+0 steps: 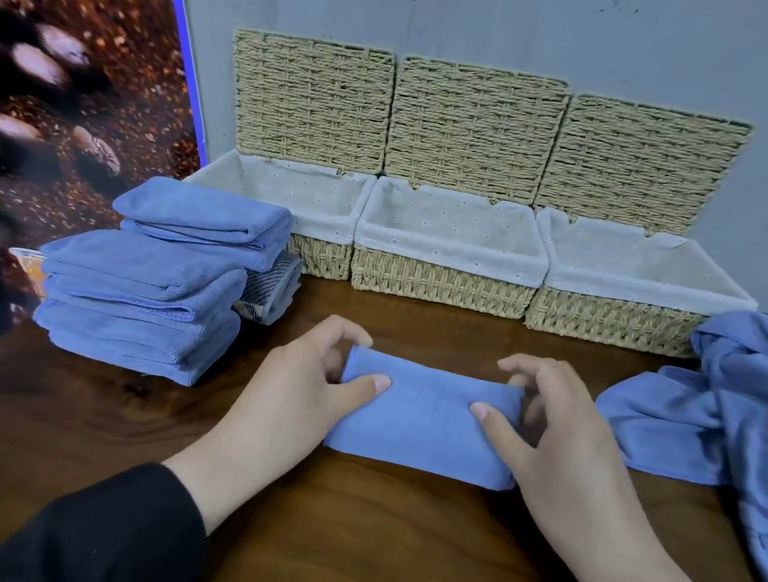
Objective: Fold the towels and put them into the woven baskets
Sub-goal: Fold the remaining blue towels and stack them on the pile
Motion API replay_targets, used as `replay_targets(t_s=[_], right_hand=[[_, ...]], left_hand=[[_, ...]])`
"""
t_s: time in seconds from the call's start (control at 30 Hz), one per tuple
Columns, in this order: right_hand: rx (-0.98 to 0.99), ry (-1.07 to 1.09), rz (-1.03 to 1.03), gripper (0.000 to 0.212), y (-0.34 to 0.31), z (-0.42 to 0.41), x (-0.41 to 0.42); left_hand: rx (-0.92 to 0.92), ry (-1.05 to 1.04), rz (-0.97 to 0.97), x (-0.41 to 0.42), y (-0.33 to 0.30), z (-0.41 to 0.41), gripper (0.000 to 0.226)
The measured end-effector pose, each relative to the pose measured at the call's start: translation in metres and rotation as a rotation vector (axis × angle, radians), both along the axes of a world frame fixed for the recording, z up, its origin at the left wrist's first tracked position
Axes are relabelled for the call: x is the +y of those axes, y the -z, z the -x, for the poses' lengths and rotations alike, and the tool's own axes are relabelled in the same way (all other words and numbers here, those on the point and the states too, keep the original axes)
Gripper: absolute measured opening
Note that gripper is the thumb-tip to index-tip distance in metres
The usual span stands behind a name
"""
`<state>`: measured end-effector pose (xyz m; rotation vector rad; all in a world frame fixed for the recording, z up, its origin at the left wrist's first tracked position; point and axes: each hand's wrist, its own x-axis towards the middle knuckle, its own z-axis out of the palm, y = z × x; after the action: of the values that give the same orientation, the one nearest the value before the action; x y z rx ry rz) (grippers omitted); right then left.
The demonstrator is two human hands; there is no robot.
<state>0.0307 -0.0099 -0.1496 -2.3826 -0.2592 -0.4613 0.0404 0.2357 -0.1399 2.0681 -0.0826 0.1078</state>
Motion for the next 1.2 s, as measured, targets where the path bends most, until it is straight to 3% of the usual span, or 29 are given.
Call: replay_targets(t_s=[0.1,0.17,0.23,0.3,0.4,0.53,0.67,0.83,0.93,1.0,1.1,1.2], right_hand=[[-0.211,-0.054,0.205,0.011,0.005,-0.007,0.002],[-0.271,-0.117,0.239,0.012,0.007,-0.008,0.002],[-0.221,-0.182,0.204,0.026,0.008,-0.008,-0.001],[-0.075,-0.267,0.226,0.049,0.006,-0.006,-0.007],[0.14,-0.386,0.352,0.083,0.004,-0.005,-0.016],[0.223,-0.357,0.3,0.086,0.007,-0.01,-0.021],[0.207,-0.335,0.147,0.063,0.004,-0.01,-0.021],[0.189,-0.266,0.038,0.039,-0.004,0.0,-0.018],[0.189,-0.234,-0.119,0.026,-0.008,0.003,-0.014],[0.185,-0.21,-0.178,0.028,-0.009,0.002,-0.011],[0.222,-0.238,-0.373,0.04,-0.011,0.001,-0.006],[0.22,-0.292,-0.545,0.033,-0.013,0.001,-0.002]], left_hand=[[-0.299,-0.076,-0.342,0.004,0.006,-0.005,0.032],[-0.493,0.112,-0.47,0.004,0.0,0.001,0.028],[-0.448,0.351,-0.62,-0.001,0.0,0.007,0.05],[-0.291,0.427,-0.737,-0.003,0.005,0.008,0.073],[-0.205,0.414,-0.776,-0.001,0.007,0.006,0.077],[-0.162,0.416,-0.778,0.0,0.007,0.003,0.076],[-0.195,0.37,-0.613,0.012,0.012,0.0,0.068],[-0.066,0.248,-0.181,0.014,0.002,0.004,0.03],[-0.032,0.215,-0.012,0.013,-0.002,0.002,0.034],[-0.004,0.213,0.024,0.011,-0.001,0.002,0.041],[0.042,0.171,0.181,0.008,-0.003,0.004,0.025],[0.104,0.17,0.383,0.011,-0.003,0.004,0.037]])
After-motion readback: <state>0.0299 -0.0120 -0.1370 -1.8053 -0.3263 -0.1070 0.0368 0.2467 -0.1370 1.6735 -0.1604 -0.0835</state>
